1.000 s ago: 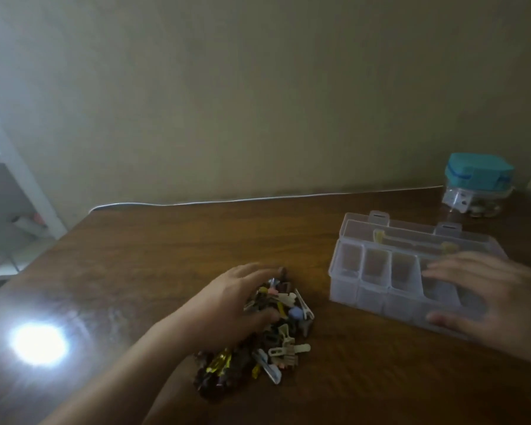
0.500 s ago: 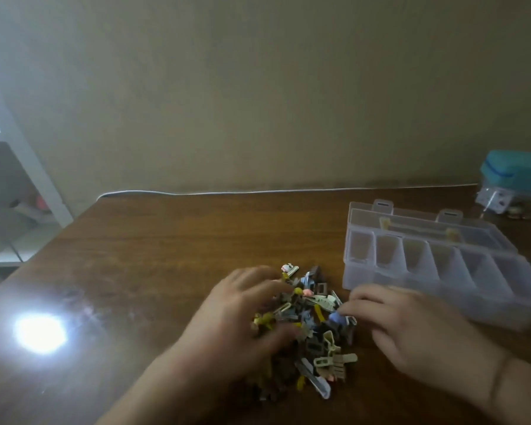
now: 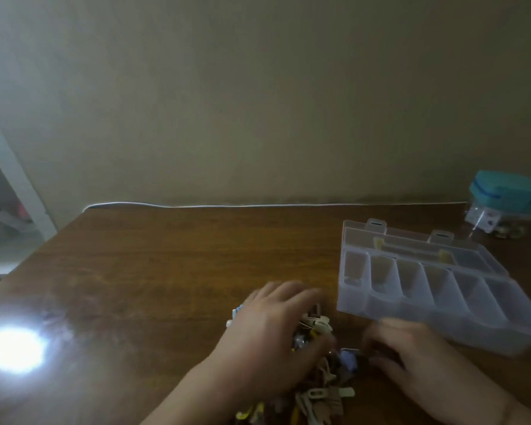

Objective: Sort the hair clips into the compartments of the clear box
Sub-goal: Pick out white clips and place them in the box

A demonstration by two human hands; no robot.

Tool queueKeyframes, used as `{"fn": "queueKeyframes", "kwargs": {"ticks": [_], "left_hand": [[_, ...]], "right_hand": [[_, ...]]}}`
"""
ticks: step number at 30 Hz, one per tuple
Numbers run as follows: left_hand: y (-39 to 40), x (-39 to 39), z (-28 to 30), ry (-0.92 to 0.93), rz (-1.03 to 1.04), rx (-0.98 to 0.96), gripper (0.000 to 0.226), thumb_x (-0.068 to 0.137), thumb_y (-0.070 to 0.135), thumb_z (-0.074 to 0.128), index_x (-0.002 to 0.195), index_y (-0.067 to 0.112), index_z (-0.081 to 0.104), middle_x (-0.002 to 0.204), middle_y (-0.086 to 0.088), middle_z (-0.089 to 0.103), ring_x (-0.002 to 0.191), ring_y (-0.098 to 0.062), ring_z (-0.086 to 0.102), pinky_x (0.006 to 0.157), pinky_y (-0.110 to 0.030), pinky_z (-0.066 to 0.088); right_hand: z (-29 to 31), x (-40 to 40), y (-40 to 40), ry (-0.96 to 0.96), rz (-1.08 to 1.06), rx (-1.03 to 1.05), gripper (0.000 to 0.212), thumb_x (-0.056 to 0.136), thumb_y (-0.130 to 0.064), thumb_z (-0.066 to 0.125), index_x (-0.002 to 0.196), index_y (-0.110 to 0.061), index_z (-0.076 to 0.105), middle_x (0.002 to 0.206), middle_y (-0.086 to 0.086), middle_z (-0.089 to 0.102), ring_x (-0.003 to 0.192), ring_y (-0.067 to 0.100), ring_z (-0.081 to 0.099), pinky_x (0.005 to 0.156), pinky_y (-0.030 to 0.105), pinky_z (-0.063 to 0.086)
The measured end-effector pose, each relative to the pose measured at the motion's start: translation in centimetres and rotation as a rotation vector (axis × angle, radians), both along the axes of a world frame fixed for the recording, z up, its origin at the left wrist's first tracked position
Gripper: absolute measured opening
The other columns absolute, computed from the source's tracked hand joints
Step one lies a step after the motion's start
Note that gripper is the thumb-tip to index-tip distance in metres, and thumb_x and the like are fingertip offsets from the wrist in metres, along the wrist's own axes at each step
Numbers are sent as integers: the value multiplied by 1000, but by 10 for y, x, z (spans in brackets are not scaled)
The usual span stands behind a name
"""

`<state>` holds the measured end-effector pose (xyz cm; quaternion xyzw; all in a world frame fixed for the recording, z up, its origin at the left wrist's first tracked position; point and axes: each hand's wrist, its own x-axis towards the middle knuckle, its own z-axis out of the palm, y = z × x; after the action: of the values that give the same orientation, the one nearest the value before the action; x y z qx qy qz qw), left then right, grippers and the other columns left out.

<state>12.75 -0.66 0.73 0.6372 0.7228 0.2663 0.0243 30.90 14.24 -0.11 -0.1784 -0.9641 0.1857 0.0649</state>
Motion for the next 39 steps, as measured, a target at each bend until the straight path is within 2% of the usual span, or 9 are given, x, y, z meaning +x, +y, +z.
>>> {"fn": "queueKeyframes", "kwargs": {"ticks": [5, 10, 13, 18, 23, 27, 34, 37, 39], "left_hand": [[53, 7, 3, 186, 62, 4, 46, 94, 48, 52, 139, 43, 41, 145, 17, 48, 136, -12, 42, 114, -38, 32], [59, 18, -4, 96, 27, 18, 26, 94, 34, 58, 119, 30, 62, 118, 11, 67, 105, -11, 63, 97, -39, 49], [47, 29, -2, 115, -28, 19, 23, 93, 33, 60, 115, 29, 68, 110, 12, 70, 98, -10, 64, 92, -35, 49], [15, 25, 0, 88, 12, 57, 30, 94, 34, 58, 124, 35, 58, 113, 18, 68, 106, 0, 58, 90, -20, 45], [-6, -5, -11, 136, 71, 3, 25, 96, 30, 58, 120, 34, 63, 118, 20, 65, 115, -2, 55, 98, -31, 48], [-5, -15, -16, 134, -25, -85, 26, 93, 35, 59, 119, 36, 64, 121, 20, 63, 118, 0, 53, 100, -34, 47], [-8, -21, -18, 193, 10, -43, 17, 91, 31, 59, 102, 32, 72, 112, 19, 68, 111, -5, 57, 103, -34, 41], [-9, -23, -19, 190, 38, -13, 27, 89, 37, 47, 96, 33, 73, 106, 19, 68, 108, -5, 58, 103, -32, 40], [-9, -23, -20, 191, 41, -12, 26, 88, 35, 48, 94, 34, 73, 105, 19, 68, 107, -5, 58, 103, -33, 41]], "right_hand": [[16, 11, 2, 247, -39, 24, 23, 85, -29, 65, 95, -49, 58, 107, -31, 54, 101, -10, 52, 76, 10, 47], [32, 15, 22, 569, -56, 164, 26, 79, -11, 62, 93, -33, 62, 94, -23, 58, 93, -6, 56, 78, 9, 48], [43, 5, 39, 460, -32, 235, 23, 80, -9, 64, 91, -28, 68, 96, -17, 60, 88, -2, 56, 72, 16, 49], [35, -14, 42, 238, 130, 290, 30, 77, 5, 70, 86, -23, 72, 92, -12, 58, 86, 2, 51, 71, 5, 39], [21, -18, 36, 145, 187, 184, 31, 87, 1, 56, 99, -28, 63, 94, -17, 55, 90, -1, 50, 76, 15, 44], [13, -9, 36, 179, 146, 82, 33, 88, 1, 51, 98, -29, 58, 88, -20, 56, 95, -4, 52, 83, 14, 44], [31, -3, -1, 374, 213, 277, 12, 80, -19, 59, 85, -22, 69, 83, -11, 64, 79, 8, 58, 72, 26, 50], [27, -5, -30, 4, 343, 271, 15, 80, -35, 56, 90, -36, 67, 80, -20, 59, 71, 0, 55, 60, 22, 50], [19, -10, -35, -135, 356, 336, 27, 89, -42, 45, 113, -41, 58, 100, -19, 58, 89, 3, 56, 75, 28, 49]]}}
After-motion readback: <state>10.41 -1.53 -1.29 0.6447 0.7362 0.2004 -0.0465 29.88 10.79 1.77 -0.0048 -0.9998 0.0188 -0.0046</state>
